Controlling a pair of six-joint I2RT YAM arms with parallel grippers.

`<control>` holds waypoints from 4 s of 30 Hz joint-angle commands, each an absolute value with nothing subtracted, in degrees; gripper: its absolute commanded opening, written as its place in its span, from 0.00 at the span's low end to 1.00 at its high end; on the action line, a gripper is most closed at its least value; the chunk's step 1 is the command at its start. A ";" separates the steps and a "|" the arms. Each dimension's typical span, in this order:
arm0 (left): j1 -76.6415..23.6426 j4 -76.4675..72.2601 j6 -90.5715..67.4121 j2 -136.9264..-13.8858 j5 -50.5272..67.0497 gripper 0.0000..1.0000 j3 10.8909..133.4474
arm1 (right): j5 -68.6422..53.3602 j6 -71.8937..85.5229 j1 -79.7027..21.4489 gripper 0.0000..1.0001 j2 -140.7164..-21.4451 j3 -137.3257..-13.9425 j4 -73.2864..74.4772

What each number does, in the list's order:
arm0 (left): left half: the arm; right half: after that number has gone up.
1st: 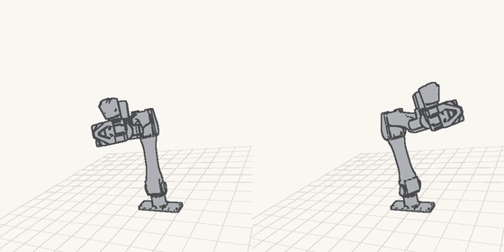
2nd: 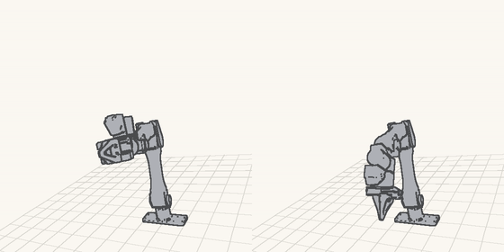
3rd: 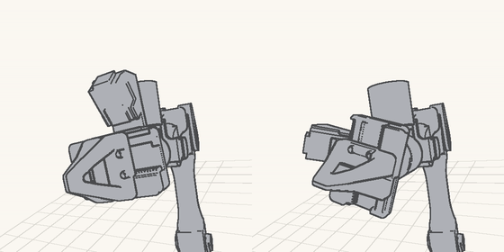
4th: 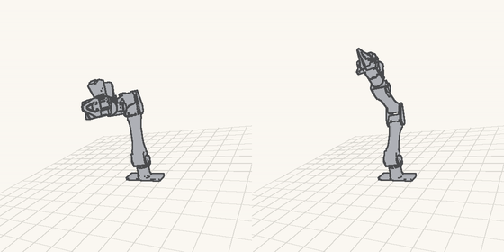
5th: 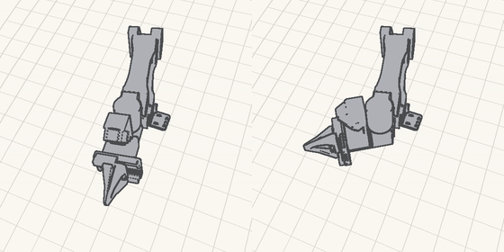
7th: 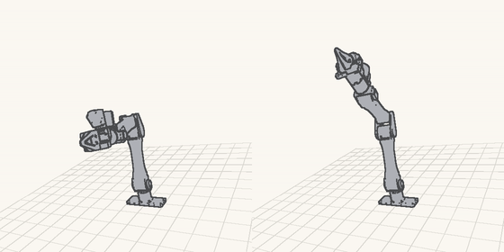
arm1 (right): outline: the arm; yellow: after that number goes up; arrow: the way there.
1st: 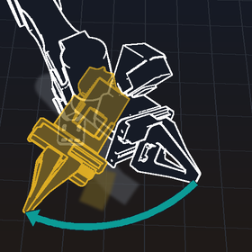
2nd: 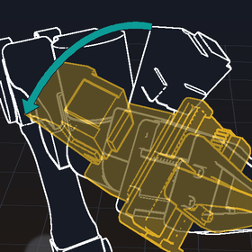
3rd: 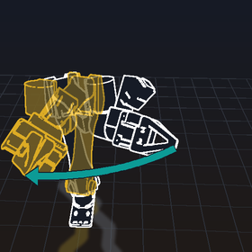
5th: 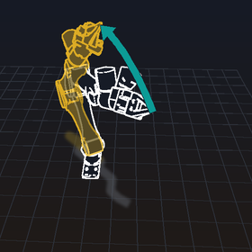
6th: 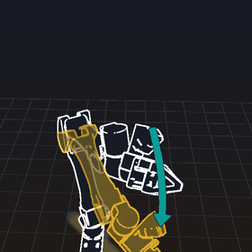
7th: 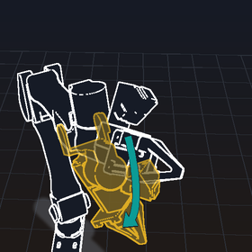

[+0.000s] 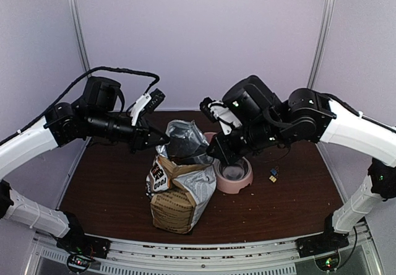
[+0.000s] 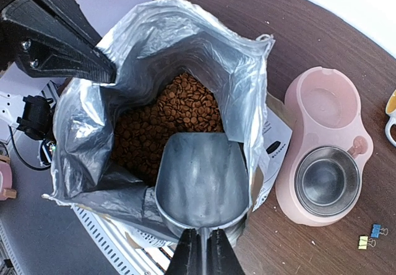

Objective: Serve the pet food

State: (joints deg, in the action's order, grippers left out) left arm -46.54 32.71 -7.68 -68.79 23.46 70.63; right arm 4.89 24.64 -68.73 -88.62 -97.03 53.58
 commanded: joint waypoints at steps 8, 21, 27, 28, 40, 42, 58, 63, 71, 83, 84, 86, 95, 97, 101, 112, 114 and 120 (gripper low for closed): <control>-46.15 28.96 -10.47 -66.70 21.19 0.00 72.50 | 0.86 22.17 -68.63 0.00 -80.18 -82.12 38.01; -46.19 27.50 -10.37 -66.27 22.15 0.00 71.89 | 2.72 20.21 -69.97 0.00 -71.80 -69.48 24.50; -46.17 26.81 -10.33 -65.34 22.40 0.00 70.76 | 2.89 20.44 -70.24 0.00 -66.93 -62.33 16.57; -46.15 26.81 -10.43 -65.31 22.39 0.00 70.75 | 2.88 20.06 -70.41 0.00 -66.53 -61.37 15.20; -46.15 26.19 -10.73 -64.73 22.63 0.00 71.01 | 7.64 8.27 -74.63 0.00 -65.04 -57.67 6.73; -46.15 26.32 -10.72 -64.67 22.14 0.00 70.93 | 9.25 5.93 -75.80 0.00 -64.85 -57.83 6.31; -46.16 25.83 -12.22 -61.77 17.62 0.00 68.71 | 16.99 -2.59 -80.37 0.00 -62.22 -53.00 -2.37; -46.13 25.96 -12.28 -61.63 17.82 0.00 68.85 | 19.06 -4.08 -81.04 0.00 -63.54 -55.16 -1.12; -46.14 26.45 -9.49 -62.90 21.35 0.00 70.42 | 15.28 2.16 -79.94 0.00 -68.67 -68.08 24.95; -52.54 25.22 -1.14 -67.57 20.89 0.00 74.07 | -1.65 13.14 -74.13 0.00 -93.09 -102.03 72.90; -52.94 24.08 -1.13 -67.25 20.09 0.00 73.21 | -3.10 13.82 -73.51 0.00 -94.77 -103.92 76.03; -53.25 22.47 -1.10 -66.86 19.28 0.00 71.23 | -6.59 14.37 -72.32 0.00 -97.33 -106.59 80.73; -53.52 22.75 -3.02 -69.56 21.25 0.00 68.96 | -11.91 13.99 -70.00 0.00 -110.40 -105.09 82.97; -53.60 22.75 -3.37 -69.85 22.05 0.00 68.54 | -12.22 13.57 -69.53 0.00 -113.46 -104.42 81.02; -53.61 22.76 -3.44 -69.63 22.58 0.00 67.46 | -8.65 14.94 -69.42 0.00 -117.61 -104.43 76.23; -53.61 23.14 -3.88 -69.41 18.65 0.00 66.94 | 7.61 25.85 -69.71 0.00 -109.49 -95.45 51.41; -53.53 23.28 -4.09 -69.21 17.29 0.00 66.80 | 8.36 26.19 -69.95 0.00 -106.47 -92.16 46.61; -52.13 23.05 -4.74 -68.91 16.76 0.00 66.82 | 11.69 25.28 -70.75 0.00 -100.73 -87.49 40.17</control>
